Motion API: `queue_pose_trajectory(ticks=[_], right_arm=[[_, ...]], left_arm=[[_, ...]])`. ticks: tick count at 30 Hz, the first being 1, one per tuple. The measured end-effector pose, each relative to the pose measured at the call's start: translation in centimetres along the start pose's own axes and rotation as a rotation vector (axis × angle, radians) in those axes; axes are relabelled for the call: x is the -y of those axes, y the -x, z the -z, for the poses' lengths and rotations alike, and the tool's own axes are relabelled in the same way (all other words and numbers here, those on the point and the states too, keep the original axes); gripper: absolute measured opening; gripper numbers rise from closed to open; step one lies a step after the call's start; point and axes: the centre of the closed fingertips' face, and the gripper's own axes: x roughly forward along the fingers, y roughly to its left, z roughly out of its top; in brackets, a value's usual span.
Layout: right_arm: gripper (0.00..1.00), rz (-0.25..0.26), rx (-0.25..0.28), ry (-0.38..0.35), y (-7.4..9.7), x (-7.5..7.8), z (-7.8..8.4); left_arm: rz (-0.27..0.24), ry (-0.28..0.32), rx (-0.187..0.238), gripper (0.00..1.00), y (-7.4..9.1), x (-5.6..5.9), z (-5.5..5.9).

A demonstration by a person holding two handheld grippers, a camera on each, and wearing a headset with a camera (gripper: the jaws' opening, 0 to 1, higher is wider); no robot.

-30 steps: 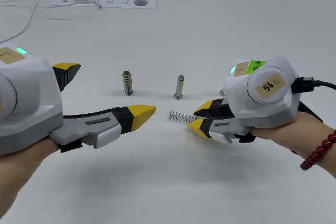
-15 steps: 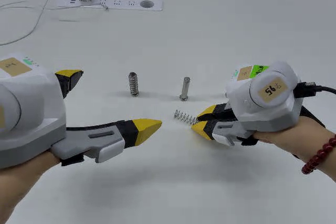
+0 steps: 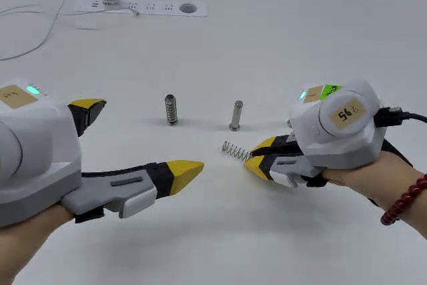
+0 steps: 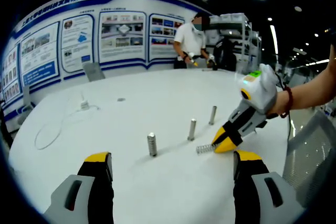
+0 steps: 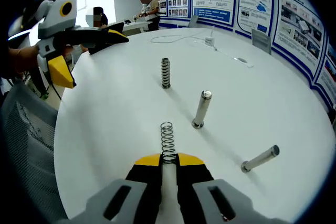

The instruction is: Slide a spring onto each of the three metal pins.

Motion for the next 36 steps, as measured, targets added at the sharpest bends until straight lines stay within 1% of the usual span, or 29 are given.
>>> queue_pose_trajectory(ticks=[2,6,10,14,18,23,25,27,28,29,32,33,34,36], right_arm=[[0.11,0.004,0.006,-0.013,0.0,0.0,-0.1],[0.11,0.004,0.044,-0.051,0.5,-0.3,-0.7],[0.11,0.007,0.078,-0.055,1.0,-0.4,-1.6],[0.11,0.004,0.127,-0.073,1.6,-0.7,-2.7],[0.11,-0.007,0.183,-0.09,2.3,-1.1,-4.0],[0.11,-0.024,0.262,-0.079,3.1,-1.6,-5.9],[0.11,-0.029,0.285,-0.069,3.4,-1.8,-6.4],[0.11,-0.033,0.308,-0.067,3.6,-2.0,-6.9],[0.11,-0.038,0.319,-0.068,3.7,-2.1,-7.1],[0.11,-0.045,0.331,-0.069,3.8,-2.2,-7.4],[0.11,-0.061,0.362,-0.05,4.1,-2.7,-8.1],[0.11,-0.079,0.374,-0.043,4.2,-3.1,-8.3],[0.11,-0.103,0.382,-0.046,4.3,-3.6,-8.5],[0.11,-0.105,0.396,-0.041,4.5,-3.8,-8.8]], left_arm=[[0.002,0.001,-0.001,0.97,0.0,0.0,0.0],[0.011,0.008,-0.007,0.95,0.0,0.2,0.0],[0.023,0.032,-0.002,0.92,0.1,0.5,-0.2],[0.039,0.05,0.001,0.88,0.2,0.8,-0.6],[0.061,0.089,0.02,0.82,0.3,1.1,-1.4],[0.082,0.14,0.043,0.77,0.3,1.3,-2.1],[0.089,0.152,0.046,0.72,0.4,1.4,-2.2],[0.104,0.183,0.052,0.66,0.4,1.5,-2.5],[0.108,0.197,0.054,0.65,0.4,1.5,-2.6],[0.113,0.208,0.059,0.64,0.4,1.5,-2.7],[0.139,0.238,0.075,0.56,0.4,1.9,-3.2],[0.146,0.248,0.078,0.54,0.4,2.0,-3.3],[0.148,0.254,0.079,0.54,0.4,2.0,-3.3],[0.153,0.257,0.077,0.53,0.3,2.1,-3.3]])
